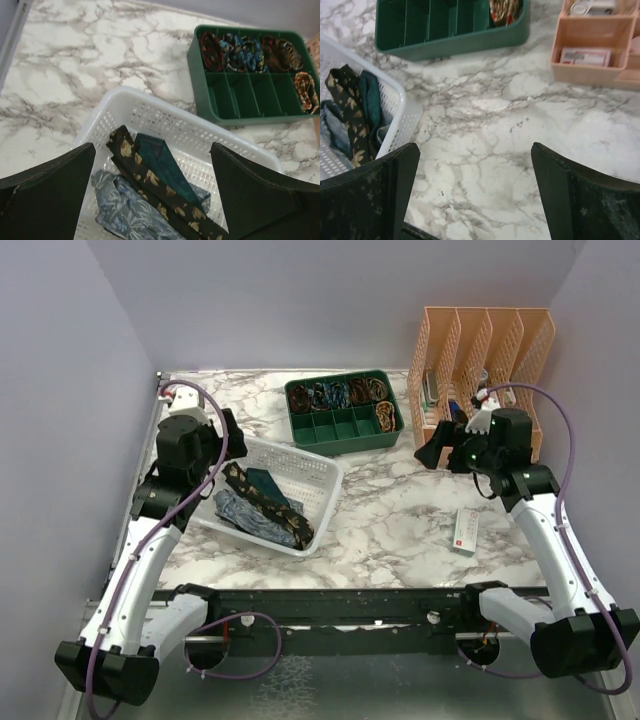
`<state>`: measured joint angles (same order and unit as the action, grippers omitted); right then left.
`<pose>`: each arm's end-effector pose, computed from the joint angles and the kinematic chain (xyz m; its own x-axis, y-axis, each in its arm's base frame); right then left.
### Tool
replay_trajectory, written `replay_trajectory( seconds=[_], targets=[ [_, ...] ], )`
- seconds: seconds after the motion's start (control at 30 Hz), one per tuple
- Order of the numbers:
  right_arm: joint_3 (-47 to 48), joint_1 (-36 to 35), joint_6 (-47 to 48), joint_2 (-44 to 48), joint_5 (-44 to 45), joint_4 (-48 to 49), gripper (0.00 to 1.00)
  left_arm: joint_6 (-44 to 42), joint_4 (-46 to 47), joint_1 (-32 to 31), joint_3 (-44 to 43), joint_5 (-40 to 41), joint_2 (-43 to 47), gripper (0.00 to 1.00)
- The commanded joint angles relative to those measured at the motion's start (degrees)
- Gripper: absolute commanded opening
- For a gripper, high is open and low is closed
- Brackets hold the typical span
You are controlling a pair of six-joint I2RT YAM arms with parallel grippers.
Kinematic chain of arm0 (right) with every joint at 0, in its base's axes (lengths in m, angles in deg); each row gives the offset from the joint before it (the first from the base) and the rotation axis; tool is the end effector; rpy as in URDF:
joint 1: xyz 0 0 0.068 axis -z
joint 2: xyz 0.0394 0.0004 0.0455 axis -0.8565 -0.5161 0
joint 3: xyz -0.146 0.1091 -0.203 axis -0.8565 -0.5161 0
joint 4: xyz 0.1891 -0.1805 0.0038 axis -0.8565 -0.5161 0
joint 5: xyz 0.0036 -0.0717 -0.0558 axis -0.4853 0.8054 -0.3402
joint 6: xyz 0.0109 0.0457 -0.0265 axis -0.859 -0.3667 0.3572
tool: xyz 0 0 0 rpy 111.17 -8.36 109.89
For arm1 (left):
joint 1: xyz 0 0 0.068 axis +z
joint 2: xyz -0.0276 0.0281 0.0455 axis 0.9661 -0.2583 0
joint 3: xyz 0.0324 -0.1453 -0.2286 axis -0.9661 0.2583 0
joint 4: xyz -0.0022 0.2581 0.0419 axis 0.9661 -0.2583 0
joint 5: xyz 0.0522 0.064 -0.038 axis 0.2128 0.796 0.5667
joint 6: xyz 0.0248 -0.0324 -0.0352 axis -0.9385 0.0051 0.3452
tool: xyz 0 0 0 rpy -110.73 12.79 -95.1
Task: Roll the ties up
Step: Move the bin to the corner of the board.
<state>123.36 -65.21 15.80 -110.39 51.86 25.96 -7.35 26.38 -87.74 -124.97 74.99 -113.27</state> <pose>0.2236 0.0345 0.3467 -0.5826 0.1786 -0.7929 -0.1972 0.9154 0.3510 0.1978 -0.0384 0.3840 -0.2966 -0.2141 -0.9307 -0.0245 0.9759 -0.2168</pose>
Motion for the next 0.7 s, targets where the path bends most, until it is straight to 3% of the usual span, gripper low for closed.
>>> replay_trajectory(
  seconds=[0.0,0.17,0.27,0.37,0.67],
  targets=[
    [-4.16,0.13,-2.92,0.91,-9.76,1.32,1.0,5.36,-0.91,0.32,3.7,3.33,2.46,0.99],
    [-12.73,0.12,-4.91,1.39,-19.94,5.08,1.0,7.3,-5.91,0.32,6.89,5.36,6.32,0.99],
    [-17.71,0.05,-6.33,0.85,-24.11,6.95,1.0,16.52,-11.99,0.32,8.97,6.59,9.07,0.99],
    [-19.68,-0.75,-6.23,0.32,-24.96,7.8,1.0,21.17,-16.2,0.32,11.47,1.08,10.59,0.99],
    [-19.06,-8.97,-7.26,-6.31,-24.04,11.74,1.0,38.24,-32.15,0.32,16.85,4.79,20.15,0.99]
  ],
)
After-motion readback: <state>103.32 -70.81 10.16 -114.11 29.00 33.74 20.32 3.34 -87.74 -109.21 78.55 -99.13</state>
